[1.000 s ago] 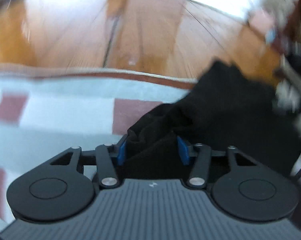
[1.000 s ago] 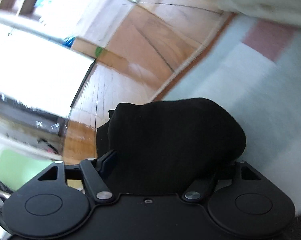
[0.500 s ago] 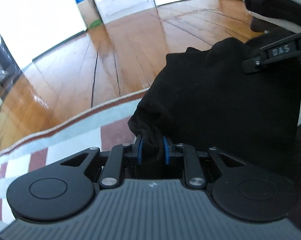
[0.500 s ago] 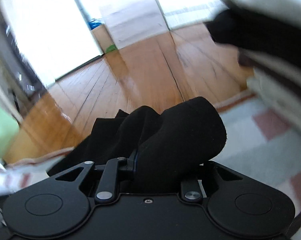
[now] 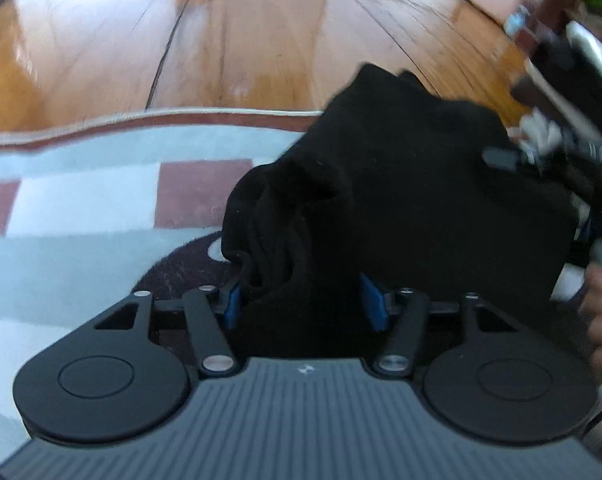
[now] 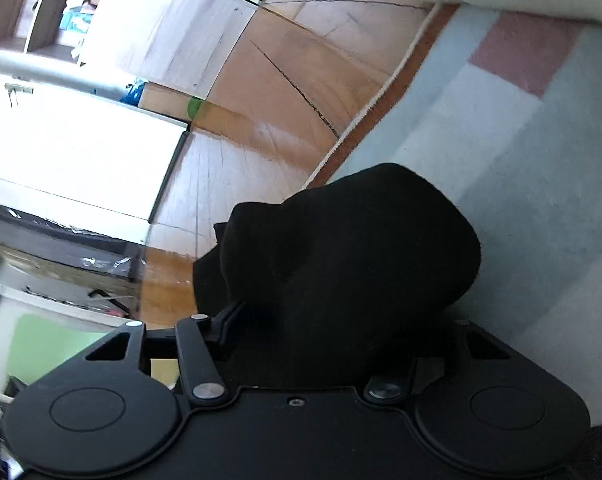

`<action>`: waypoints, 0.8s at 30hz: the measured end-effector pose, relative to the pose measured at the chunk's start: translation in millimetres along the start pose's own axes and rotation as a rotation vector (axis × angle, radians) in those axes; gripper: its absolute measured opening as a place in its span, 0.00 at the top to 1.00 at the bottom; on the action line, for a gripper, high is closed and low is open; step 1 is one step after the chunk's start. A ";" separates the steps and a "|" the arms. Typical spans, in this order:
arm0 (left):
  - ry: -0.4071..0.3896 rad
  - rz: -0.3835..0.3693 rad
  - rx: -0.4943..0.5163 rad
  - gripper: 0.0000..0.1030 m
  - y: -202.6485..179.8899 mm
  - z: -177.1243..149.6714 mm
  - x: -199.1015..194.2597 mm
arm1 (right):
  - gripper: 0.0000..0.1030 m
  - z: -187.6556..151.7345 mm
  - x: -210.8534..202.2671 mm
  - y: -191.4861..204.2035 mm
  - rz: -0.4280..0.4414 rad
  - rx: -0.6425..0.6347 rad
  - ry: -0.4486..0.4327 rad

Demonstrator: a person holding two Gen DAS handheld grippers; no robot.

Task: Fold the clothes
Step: 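Lift the folded black sweater with both grippers and carry it toward the chair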

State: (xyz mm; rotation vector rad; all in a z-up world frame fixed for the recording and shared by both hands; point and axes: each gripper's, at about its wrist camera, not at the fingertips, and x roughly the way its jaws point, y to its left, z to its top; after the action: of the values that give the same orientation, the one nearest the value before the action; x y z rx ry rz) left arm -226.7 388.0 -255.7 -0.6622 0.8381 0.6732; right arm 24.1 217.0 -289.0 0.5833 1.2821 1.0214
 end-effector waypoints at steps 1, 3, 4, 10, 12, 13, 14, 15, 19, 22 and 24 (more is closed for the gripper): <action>0.002 0.017 -0.012 0.59 1.6 1.1 -0.7 | 0.46 -2.3 0.0 2.0 -0.008 -0.021 -0.003; -0.003 0.074 0.031 0.79 -2.4 0.7 -2.7 | 0.72 -8.2 -2.9 11.3 -0.028 -0.090 -0.026; -0.017 0.103 0.080 0.80 -9.8 -1.8 -4.9 | 0.74 -11.5 -5.3 17.6 -0.040 -0.133 -0.043; -0.116 0.255 0.256 0.80 -52.3 -21.6 -20.2 | 0.76 -47.2 -54.6 92.9 -0.083 -0.503 -0.155; -0.120 0.240 0.247 0.80 -58.9 -27.3 -25.3 | 0.77 -59.6 -77.5 108.7 -0.088 -0.578 -0.187; -0.113 0.228 0.243 0.80 -62.0 -29.1 -26.9 | 0.77 -64.0 -87.6 114.2 -0.088 -0.604 -0.196; -0.111 0.222 0.239 0.81 -65.7 -29.8 -29.2 | 0.77 -66.8 -95.0 117.8 -0.085 -0.629 -0.199; -0.116 0.225 0.236 0.81 -69.6 -29.5 -31.7 | 0.77 -69.6 -102.4 121.4 -0.083 -0.654 -0.201; -0.163 0.224 0.284 0.81 -87.0 -18.0 -52.9 | 0.78 -64.0 -139.5 137.3 -0.053 -0.681 -0.274; -0.219 0.222 0.375 0.81 -112.0 0.0 -72.7 | 0.78 -49.9 -171.9 150.0 -0.018 -0.657 -0.365; -0.257 0.212 0.483 0.82 -137.5 18.7 -86.4 | 0.78 -40.5 -193.4 158.5 0.005 -0.640 -0.427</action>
State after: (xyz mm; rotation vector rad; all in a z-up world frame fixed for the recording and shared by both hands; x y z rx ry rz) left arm -158.0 295.1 -140.1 -0.0490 0.7963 0.6953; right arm -53.5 116.0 -69.9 0.2813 0.5315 1.1606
